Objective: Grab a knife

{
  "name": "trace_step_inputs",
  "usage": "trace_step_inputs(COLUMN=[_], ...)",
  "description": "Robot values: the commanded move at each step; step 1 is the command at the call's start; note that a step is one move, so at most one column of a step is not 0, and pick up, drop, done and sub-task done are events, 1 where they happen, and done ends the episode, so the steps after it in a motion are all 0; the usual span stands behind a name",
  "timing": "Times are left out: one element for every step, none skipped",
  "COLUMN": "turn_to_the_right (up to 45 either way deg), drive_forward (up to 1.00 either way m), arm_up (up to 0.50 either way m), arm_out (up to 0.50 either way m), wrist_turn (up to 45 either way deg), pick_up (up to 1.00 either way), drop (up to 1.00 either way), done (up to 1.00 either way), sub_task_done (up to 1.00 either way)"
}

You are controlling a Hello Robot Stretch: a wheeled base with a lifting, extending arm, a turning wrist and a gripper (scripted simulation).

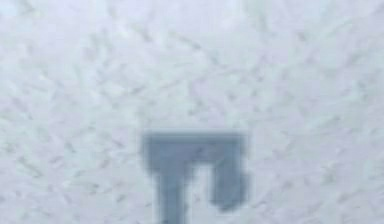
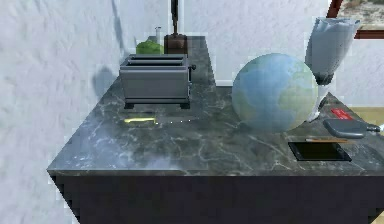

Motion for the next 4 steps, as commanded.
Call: trace_step_inputs(turn_to_the_right=[0.0,0.0,0.0,0.0], drive_forward=[0.0,0.0,0.0,0.0], arm_up=[0.5,0.38,0.0,0.0], arm_out=[0.0,0.0,0.4,0.0], wrist_turn=[0.0,0.0,0.0,45.0], pick_up=[0.0,0.0,0.0,0.0], drop=[0.0,0.0,0.0,0.0], done=[0.0,0.0,0.0,0.0], sub_task_done=[0.0,0.0,0.0,0.0])
